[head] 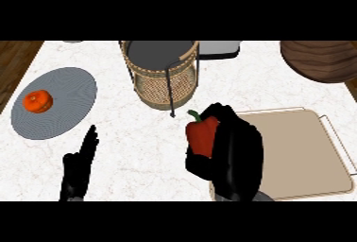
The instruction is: Pick the bell pepper from the tray and place it in the tiered basket
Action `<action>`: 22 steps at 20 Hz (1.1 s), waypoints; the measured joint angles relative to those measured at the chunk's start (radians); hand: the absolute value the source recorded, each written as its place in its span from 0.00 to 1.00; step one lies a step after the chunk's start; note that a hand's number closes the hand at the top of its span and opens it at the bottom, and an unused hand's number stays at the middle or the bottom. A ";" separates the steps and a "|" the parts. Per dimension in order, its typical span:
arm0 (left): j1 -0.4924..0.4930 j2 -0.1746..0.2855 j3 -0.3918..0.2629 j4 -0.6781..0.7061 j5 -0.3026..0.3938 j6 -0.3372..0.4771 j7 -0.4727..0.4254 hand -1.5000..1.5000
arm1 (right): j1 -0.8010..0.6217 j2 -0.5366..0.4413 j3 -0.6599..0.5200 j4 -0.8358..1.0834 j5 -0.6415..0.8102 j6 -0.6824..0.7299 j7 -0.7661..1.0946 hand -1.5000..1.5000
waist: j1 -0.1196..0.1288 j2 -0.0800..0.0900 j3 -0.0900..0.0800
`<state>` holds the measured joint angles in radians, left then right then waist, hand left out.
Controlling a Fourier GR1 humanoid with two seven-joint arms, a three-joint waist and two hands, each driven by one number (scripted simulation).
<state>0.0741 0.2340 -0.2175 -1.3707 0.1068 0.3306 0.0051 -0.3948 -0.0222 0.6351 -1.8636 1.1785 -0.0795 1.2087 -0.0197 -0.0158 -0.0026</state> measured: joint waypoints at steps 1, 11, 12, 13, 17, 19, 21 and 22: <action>0.006 0.003 0.001 -0.001 0.001 -0.006 -0.005 0.50 | -0.026 0.001 0.000 -0.028 0.030 0.017 0.009 1.00 | 0.003 0.000 0.000; -0.028 -0.014 -0.007 0.005 -0.015 -0.002 0.013 0.50 | -0.270 0.006 -0.080 -0.105 0.089 0.194 0.035 1.00 | 0.020 0.005 -0.001; -0.026 -0.022 -0.012 0.009 -0.019 0.001 0.006 0.50 | -0.300 0.006 -0.103 -0.086 0.083 0.201 0.035 1.00 | 0.024 0.006 -0.001; -0.018 -0.015 -0.011 0.001 -0.018 -0.005 0.007 0.50 | -0.326 0.007 -0.122 -0.069 0.076 0.209 0.035 1.00 | 0.029 0.007 -0.001; -0.025 -0.019 -0.012 0.004 -0.018 -0.011 0.010 0.50 | -0.441 0.008 -0.212 0.023 0.034 0.232 0.029 1.00 | 0.039 0.010 -0.001; -0.022 -0.020 -0.013 0.011 -0.018 -0.016 0.005 0.50 | -0.494 0.009 -0.261 0.071 0.018 0.242 0.023 1.00 | 0.041 0.011 0.000; -0.032 -0.024 -0.012 0.021 -0.022 -0.017 -0.001 0.50 | -0.544 0.010 -0.303 0.130 0.002 0.247 0.013 1.00 | 0.042 0.013 0.000; -0.037 -0.025 -0.013 0.020 -0.024 -0.016 0.001 0.50 | -0.570 0.011 -0.328 0.170 -0.006 0.246 0.003 1.00 | 0.045 0.014 0.000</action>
<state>0.0372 0.2086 -0.2300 -1.3512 0.0830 0.3150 0.0061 -0.9647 -0.0117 0.3073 -1.6939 1.1726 0.1663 1.2119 0.0250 -0.0013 -0.0027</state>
